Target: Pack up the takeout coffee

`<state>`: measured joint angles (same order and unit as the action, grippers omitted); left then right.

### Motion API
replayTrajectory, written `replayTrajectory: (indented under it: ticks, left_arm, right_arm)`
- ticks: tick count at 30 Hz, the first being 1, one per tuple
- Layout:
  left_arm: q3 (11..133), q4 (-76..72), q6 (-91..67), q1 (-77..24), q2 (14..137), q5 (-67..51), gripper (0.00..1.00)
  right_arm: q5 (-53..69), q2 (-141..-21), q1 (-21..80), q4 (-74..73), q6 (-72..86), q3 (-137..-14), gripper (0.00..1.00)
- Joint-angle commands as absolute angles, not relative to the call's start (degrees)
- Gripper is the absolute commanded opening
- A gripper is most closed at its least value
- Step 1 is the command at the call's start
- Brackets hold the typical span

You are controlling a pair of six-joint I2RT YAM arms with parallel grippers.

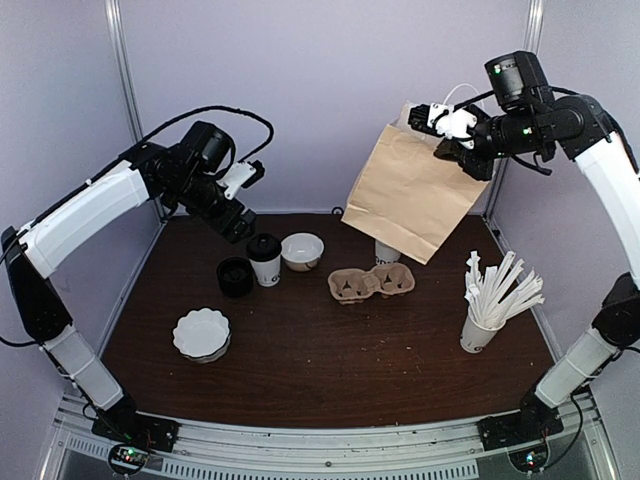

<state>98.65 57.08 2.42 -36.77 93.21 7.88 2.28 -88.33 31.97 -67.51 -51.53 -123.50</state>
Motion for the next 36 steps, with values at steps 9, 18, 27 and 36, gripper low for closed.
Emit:
replayTrajectory:
  ticks: [9,18,27,36]
  left_arm:
    - [97.5,56.6,-2.8,-31.8,87.6,12.3,0.93]
    - [96.4,54.7,-3.6,-31.5,87.0,12.1,0.94]
    - [95.1,53.3,-2.6,-31.1,86.3,12.1,0.94]
    - [91.2,51.8,-0.7,-30.9,83.7,9.5,0.96]
  right_arm:
    - [2.1,-94.7,51.1,-71.9,-56.2,-127.5,0.0]
    - [0.3,-101.8,63.1,-71.7,-54.6,-129.2,0.0]
    - [-7.9,-106.6,70.4,-67.4,-53.8,-124.9,0.0]
    - [-9.2,-109.9,71.5,-65.4,-52.0,-126.0,0.0]
